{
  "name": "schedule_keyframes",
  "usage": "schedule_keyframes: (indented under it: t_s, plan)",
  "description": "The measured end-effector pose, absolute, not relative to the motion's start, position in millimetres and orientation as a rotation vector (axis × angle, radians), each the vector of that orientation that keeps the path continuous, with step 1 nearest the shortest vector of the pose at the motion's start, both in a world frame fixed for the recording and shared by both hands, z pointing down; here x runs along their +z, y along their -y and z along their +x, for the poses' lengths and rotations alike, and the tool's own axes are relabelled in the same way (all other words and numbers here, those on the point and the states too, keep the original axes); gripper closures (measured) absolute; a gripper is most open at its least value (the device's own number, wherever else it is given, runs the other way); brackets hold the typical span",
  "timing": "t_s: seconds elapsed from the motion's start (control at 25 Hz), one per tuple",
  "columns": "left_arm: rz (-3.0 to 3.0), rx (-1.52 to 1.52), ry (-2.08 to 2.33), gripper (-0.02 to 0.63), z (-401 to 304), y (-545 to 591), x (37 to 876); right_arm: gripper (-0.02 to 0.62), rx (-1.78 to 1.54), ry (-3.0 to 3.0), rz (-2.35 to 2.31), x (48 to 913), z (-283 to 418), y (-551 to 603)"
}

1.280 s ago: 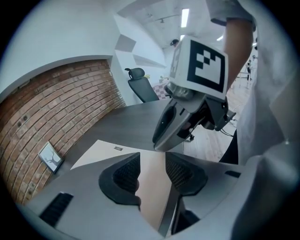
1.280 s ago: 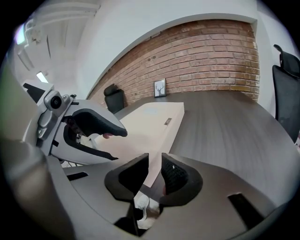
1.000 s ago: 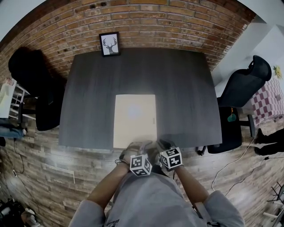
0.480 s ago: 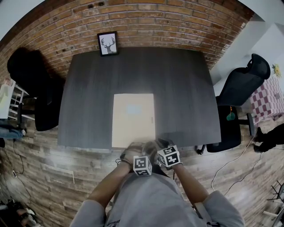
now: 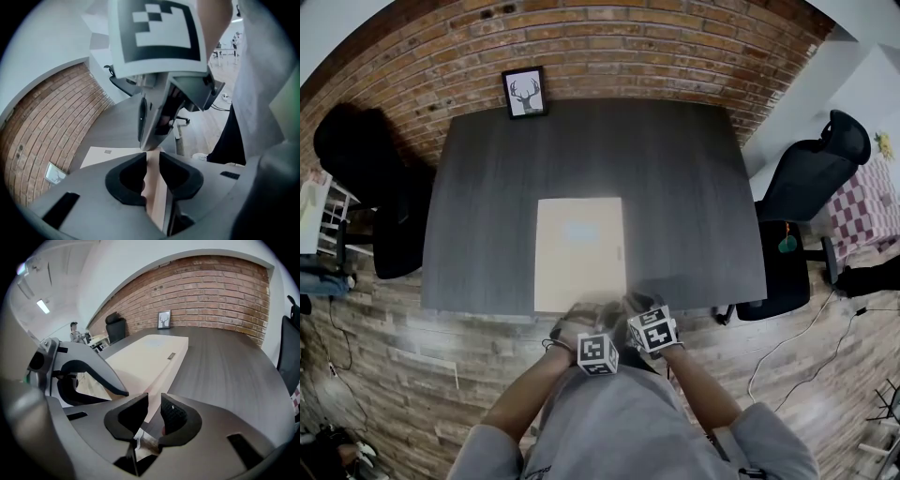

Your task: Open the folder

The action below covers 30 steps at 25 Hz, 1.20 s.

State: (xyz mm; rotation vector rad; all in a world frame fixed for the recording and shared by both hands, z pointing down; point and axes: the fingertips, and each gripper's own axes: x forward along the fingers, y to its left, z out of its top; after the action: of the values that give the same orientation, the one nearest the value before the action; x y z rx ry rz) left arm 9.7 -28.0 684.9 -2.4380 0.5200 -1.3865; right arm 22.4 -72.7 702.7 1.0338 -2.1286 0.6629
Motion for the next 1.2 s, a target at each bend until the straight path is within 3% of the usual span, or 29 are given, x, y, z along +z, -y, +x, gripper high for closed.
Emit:
schedule_keyframes:
  t_s: [0.6, 1.2]
  plan:
    - [-2.569, -1.204, -0.793, 0.598, 3, 36, 642, 0.531, 0.679, 2.120, 1.010, 705, 26, 72]
    - [-2.584, -0.876, -1.292, 0.601, -48, 46, 561, 0.531, 0.689, 2.092, 0.981, 703, 24, 72]
